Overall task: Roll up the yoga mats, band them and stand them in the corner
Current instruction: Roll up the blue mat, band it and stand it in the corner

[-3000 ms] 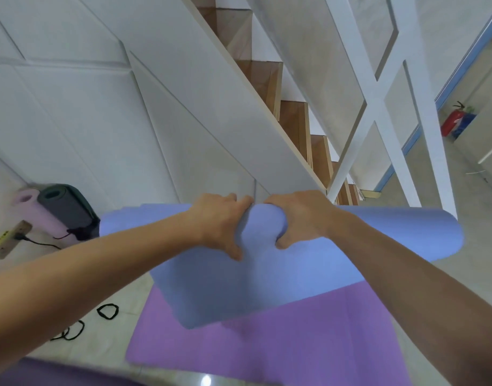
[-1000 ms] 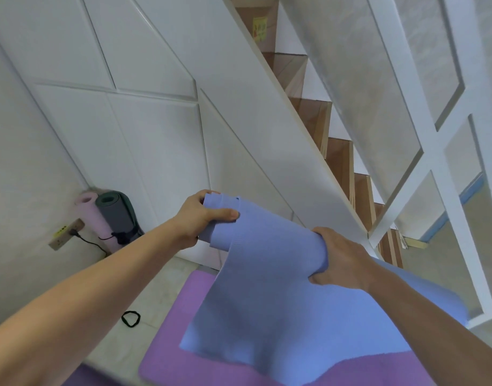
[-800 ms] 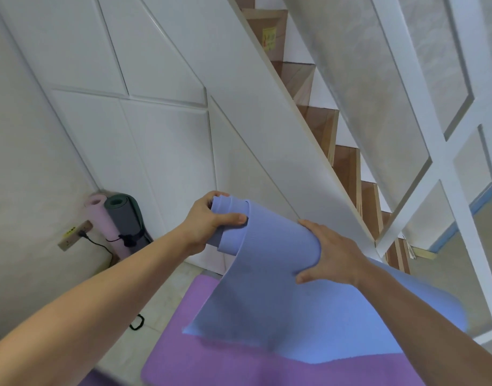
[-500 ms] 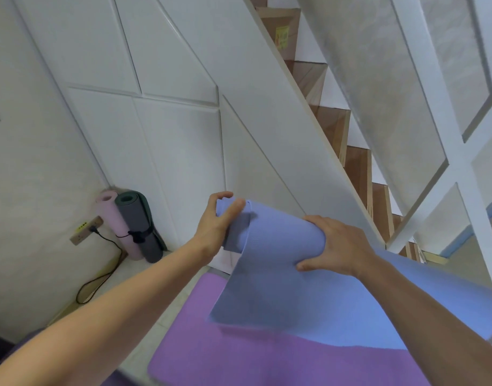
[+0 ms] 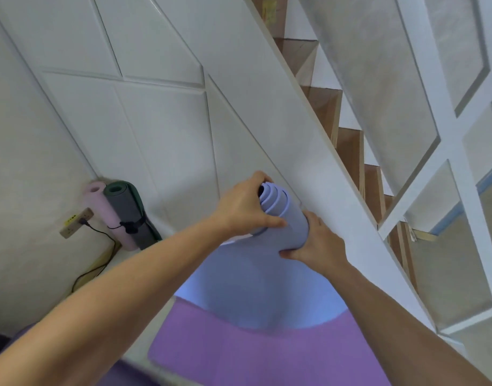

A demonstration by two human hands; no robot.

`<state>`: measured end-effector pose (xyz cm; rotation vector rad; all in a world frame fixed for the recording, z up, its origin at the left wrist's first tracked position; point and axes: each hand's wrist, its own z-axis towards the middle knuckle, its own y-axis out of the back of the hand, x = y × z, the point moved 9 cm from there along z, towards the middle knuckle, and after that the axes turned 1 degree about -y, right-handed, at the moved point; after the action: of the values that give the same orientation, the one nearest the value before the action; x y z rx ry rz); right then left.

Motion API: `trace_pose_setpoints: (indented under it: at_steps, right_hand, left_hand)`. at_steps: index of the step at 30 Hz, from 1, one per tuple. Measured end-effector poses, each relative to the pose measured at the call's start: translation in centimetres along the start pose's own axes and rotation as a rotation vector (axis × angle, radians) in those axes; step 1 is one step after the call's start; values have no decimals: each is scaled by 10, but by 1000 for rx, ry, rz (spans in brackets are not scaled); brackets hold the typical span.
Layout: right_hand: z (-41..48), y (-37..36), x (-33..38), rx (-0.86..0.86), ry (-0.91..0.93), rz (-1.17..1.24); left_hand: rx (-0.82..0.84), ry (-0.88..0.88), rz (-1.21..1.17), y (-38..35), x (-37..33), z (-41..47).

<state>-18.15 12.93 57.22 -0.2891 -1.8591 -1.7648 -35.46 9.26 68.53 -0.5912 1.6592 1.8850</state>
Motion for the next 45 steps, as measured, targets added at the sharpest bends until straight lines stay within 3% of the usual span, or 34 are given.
trace_pose_setpoints:
  at_steps: [5,11,17,21,29,34,36,40,45]
  right_hand:
    - [-6,-65,-44,42,-119,209]
    - [-39,-198,-144,14,-284,458]
    - [-54,-338,-253,87,-469,541]
    - [-55,-389,-299,134,-518,652]
    - [-48,-429,-346,104,-602,666]
    - [-33,-426,-347,144,-514,731]
    - [-29,-410,-337,193,-474,839]
    - [-21,-345,-330,-48,-524,1255]
    - [-3,-322,-288,69,-355,1086]
  left_hand:
    - [131,-182,310,-61,-9,10]
    - [364,-318,468,-214,51,9]
    - [375,-452,441,-359,129,0]
    - [371,-531,475,-421,154,0]
    - [484,-463,580,-501,202,13]
    - [441,-375,601,-507,219,36]
    - [435,-346,606,-503,224,39]
    - [425,-298,592,-498,227,26]
    - [270,-146,498,-490,219,12]
